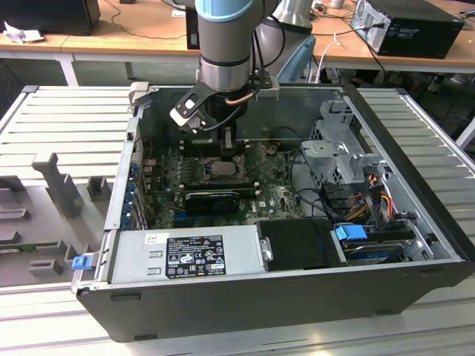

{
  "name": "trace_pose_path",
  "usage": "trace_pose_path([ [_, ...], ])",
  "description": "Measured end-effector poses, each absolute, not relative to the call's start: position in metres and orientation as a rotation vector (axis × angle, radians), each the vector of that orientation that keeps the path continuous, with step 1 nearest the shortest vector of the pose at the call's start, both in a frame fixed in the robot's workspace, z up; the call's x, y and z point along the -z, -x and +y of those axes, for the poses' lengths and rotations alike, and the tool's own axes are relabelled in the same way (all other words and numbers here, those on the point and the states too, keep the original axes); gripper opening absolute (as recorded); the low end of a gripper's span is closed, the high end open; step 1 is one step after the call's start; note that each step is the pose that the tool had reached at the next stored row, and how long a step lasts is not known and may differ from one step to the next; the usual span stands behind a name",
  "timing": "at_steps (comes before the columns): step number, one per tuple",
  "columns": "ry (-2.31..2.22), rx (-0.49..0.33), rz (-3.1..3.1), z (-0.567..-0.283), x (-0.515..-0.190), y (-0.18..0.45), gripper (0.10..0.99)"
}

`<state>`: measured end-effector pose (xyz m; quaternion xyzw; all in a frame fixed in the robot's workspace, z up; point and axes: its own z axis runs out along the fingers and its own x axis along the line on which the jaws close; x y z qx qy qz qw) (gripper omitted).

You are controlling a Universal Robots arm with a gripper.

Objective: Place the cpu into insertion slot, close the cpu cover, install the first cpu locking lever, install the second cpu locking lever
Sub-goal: 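Close the cpu cover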

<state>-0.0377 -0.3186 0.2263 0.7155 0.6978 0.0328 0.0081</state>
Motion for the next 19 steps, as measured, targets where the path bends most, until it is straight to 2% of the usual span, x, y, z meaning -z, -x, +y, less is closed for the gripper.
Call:
trace_pose_path([
  [19,-2.236,-0.103,2.181,-0.319,-0.251,0.038,0.106],
])
